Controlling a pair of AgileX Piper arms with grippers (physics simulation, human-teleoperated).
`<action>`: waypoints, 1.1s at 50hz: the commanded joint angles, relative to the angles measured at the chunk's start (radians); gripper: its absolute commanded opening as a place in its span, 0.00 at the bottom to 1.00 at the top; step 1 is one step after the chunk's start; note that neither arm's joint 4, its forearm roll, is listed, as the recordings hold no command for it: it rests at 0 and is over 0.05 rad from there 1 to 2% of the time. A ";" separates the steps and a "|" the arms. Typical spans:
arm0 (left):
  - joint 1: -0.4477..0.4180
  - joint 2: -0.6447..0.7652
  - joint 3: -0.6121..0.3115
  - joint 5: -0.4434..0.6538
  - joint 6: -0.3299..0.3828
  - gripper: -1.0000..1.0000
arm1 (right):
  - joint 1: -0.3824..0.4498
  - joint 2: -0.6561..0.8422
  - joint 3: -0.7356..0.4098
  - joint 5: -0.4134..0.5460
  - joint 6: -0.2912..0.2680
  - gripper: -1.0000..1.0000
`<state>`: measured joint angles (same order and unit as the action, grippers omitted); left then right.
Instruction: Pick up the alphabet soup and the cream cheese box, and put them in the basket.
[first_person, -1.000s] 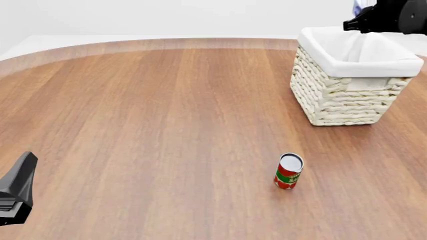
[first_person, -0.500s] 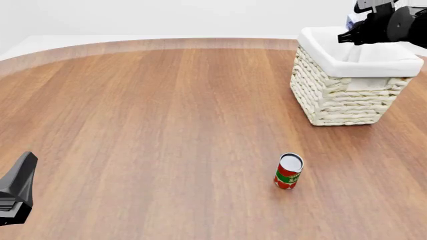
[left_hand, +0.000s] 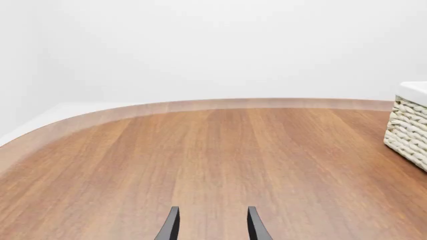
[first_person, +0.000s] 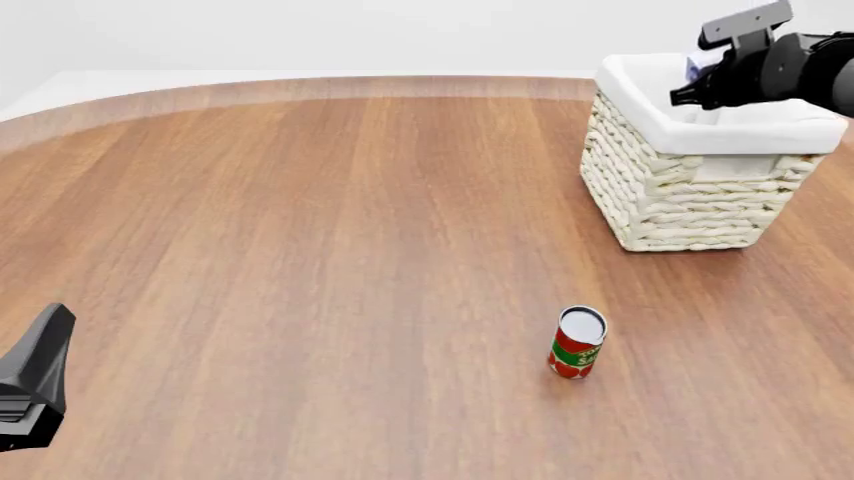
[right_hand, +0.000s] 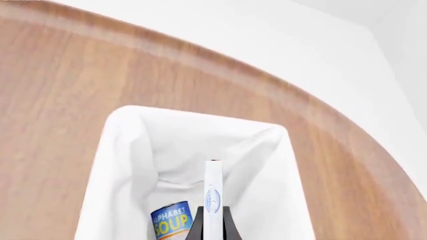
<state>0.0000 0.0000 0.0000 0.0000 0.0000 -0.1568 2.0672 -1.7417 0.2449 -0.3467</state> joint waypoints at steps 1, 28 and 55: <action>0.000 0.000 0.000 0.000 0.000 1.00 | -0.005 0.025 -0.025 0.004 0.003 0.00; 0.000 0.000 0.000 0.000 0.000 1.00 | -0.017 0.050 -0.049 0.020 0.018 1.00; 0.000 0.000 0.000 0.000 0.000 1.00 | -0.009 -0.043 0.028 -0.015 0.044 1.00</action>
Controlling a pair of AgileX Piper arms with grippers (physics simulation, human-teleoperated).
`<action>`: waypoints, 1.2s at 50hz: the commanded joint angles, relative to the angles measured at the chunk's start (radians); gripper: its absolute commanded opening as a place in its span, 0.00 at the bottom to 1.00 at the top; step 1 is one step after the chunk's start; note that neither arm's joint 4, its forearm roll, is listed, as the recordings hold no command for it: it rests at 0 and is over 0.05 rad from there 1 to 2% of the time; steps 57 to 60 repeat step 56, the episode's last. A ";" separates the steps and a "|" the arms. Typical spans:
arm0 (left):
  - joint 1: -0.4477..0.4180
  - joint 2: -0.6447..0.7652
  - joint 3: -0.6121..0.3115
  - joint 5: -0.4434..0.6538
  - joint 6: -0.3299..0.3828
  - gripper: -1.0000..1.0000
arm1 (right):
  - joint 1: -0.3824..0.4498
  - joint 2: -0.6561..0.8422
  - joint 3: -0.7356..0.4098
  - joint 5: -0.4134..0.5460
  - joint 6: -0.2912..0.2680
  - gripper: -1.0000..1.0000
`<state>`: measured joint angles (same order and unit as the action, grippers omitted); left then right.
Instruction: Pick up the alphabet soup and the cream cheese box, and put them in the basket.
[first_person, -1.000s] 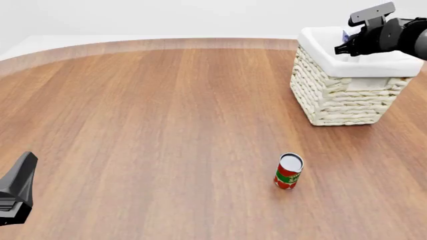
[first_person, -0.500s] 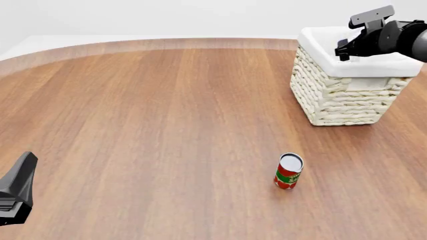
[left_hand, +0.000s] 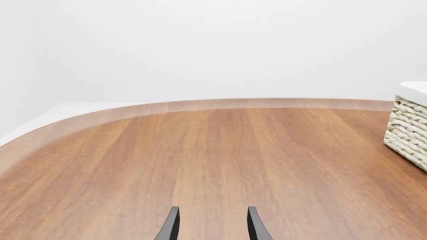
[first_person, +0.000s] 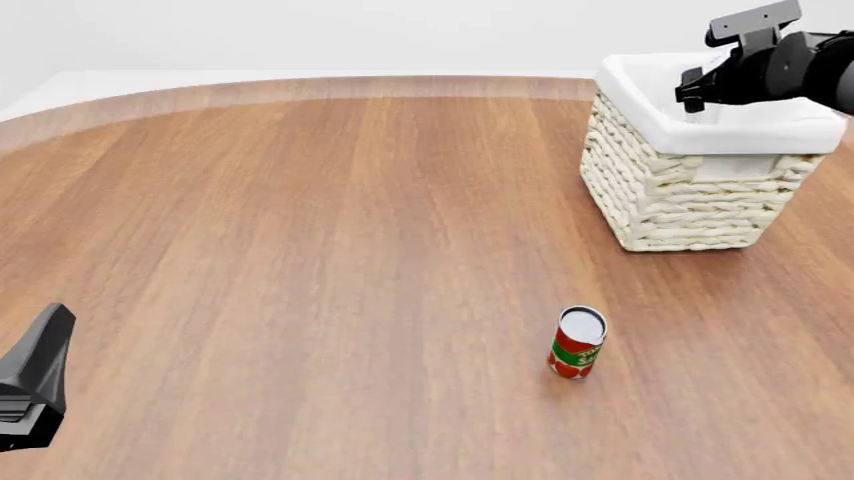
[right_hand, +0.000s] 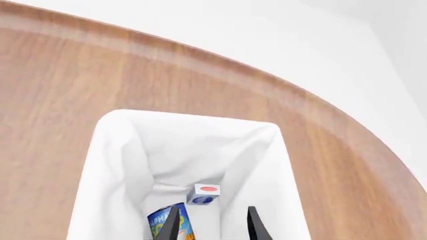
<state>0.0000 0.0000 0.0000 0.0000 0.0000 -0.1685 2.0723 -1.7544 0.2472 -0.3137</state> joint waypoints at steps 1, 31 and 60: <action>0.000 0.000 0.000 0.000 0.000 1.00 | 0.004 -0.054 0.046 -0.019 0.010 1.00; 0.000 0.000 0.000 0.000 0.000 1.00 | 0.018 -0.195 0.165 -0.072 0.024 1.00; 0.000 0.000 0.000 0.000 0.000 1.00 | 0.016 -0.393 0.431 -0.206 0.046 1.00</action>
